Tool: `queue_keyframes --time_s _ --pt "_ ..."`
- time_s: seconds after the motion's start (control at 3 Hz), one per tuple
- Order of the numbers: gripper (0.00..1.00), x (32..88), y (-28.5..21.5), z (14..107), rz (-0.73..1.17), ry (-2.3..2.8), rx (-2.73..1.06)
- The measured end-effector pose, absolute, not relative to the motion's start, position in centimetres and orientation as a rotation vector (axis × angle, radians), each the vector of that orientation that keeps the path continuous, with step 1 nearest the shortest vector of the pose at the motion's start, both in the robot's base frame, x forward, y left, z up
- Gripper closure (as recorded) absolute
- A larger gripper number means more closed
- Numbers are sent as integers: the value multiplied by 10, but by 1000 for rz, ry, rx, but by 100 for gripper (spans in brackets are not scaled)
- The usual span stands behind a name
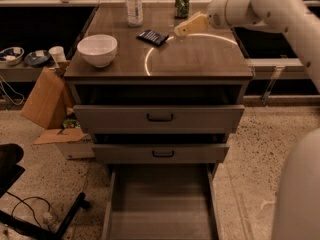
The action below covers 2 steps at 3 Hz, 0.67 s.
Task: Place rxbar blueberry into bottom drawer
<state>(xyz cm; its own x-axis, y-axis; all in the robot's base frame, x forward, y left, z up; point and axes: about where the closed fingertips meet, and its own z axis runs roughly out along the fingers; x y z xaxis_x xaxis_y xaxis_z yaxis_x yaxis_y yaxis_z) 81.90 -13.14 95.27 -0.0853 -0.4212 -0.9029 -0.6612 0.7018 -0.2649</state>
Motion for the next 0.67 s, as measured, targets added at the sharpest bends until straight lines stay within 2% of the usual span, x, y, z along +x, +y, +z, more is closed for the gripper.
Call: queue_keyframes --time_s 0.67 --pt "0 881 -102 868 392 1850 -713"
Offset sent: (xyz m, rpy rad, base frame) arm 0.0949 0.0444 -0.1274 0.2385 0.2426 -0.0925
